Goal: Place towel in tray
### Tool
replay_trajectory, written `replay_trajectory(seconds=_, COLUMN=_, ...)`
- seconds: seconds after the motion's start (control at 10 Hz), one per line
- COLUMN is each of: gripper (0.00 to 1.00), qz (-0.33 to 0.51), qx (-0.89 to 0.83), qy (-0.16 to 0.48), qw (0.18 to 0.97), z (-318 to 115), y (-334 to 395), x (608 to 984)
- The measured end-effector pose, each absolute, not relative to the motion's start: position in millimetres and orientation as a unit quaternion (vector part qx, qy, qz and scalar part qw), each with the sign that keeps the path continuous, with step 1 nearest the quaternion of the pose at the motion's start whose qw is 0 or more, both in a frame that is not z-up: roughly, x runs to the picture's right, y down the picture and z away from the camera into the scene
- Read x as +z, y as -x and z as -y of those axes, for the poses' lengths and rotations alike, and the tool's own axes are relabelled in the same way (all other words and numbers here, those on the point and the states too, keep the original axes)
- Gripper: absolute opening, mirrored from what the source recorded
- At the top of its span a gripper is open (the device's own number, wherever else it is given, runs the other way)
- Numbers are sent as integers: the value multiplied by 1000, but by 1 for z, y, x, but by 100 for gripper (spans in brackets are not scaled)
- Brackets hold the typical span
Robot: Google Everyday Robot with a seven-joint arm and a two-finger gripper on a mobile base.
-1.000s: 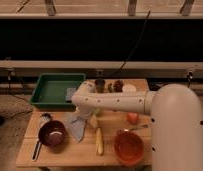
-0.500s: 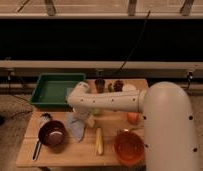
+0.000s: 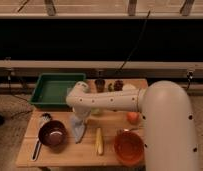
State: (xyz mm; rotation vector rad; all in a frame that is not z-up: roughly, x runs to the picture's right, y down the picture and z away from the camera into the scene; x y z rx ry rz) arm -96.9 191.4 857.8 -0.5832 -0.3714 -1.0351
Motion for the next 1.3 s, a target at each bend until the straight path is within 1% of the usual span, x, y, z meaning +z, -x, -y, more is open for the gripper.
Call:
replay_trajectory(seconds=0.1, gripper=1, qz=174, qx=-484, qy=272, qw=813, z=-190, y=94, x=856)
replay_trajectory(seconds=0.4, gripper=0, qz=176, qx=-478, qy=269, qw=817, z=-181, y=88, x=849)
replay_trajectory(seconds=0.6, gripper=0, qz=180, qx=-474, qy=260, qw=822, z=-165, y=87, x=838)
replay_trajectory(seconds=1.0, gripper=0, qz=199, qx=-454, qy=238, qw=835, z=-94, y=83, x=800)
replay_trajectory(seconds=1.1, gripper=0, qz=206, qx=-447, qy=230, qw=840, z=-70, y=84, x=791)
replay_trajectory(seconds=1.3, gripper=0, qz=217, qx=-437, qy=216, qw=845, z=-38, y=91, x=782)
